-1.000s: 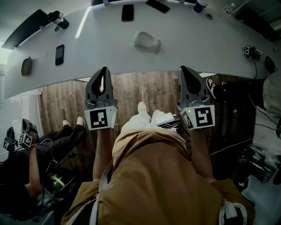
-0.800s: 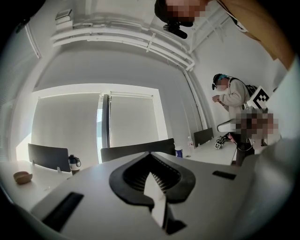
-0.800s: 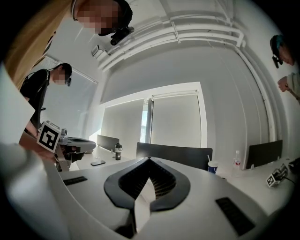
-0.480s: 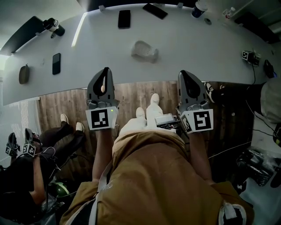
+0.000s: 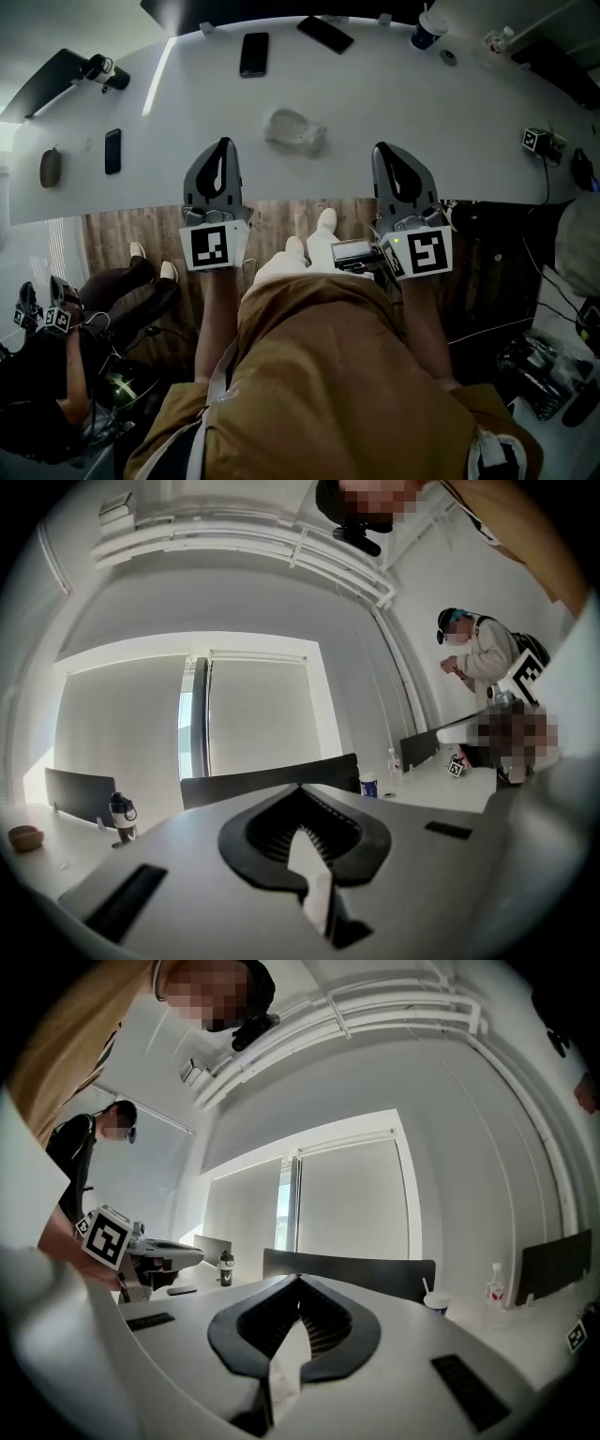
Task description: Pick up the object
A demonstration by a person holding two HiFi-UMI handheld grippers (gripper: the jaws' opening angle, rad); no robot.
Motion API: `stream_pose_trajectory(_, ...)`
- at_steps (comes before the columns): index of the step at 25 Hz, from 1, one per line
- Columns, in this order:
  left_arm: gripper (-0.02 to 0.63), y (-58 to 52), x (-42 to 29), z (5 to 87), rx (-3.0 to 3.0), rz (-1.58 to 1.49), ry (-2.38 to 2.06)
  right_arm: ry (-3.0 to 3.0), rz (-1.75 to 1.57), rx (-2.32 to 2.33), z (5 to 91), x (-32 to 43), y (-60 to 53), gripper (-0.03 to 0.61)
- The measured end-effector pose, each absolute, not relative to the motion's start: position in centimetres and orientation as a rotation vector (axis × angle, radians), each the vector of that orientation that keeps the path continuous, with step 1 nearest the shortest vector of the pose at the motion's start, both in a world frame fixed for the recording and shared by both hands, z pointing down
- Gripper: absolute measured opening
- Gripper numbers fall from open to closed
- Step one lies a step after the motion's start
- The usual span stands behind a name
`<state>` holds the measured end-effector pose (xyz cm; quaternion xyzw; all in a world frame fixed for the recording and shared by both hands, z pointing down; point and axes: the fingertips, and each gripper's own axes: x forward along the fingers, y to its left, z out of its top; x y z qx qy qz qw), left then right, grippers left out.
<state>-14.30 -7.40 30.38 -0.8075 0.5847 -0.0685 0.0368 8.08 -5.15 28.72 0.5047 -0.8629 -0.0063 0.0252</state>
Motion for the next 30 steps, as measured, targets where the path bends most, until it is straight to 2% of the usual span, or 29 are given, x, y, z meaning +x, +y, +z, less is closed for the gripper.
stream_pose_trajectory(11, 0.009, -10.8, -12.3, 31.3, -2.469, -0.264, 1.817, -2.694, 0.016, 1.548, 29.7, 11.0, -9.8, 0.008)
stream_pose_trajectory(20, 0.009, -13.0, -13.0, 31.9, -2.496, -0.240, 1.817, -2.704, 0.019, 1.500, 29.7, 8.8, -12.2, 0.008)
stream_pose_trajectory(30, 0.009, -15.6, -15.4, 33.0, -2.494, -0.374, 1.672, -2.611, 0.016, 1.634, 29.3, 7.6, -14.4, 0.008)
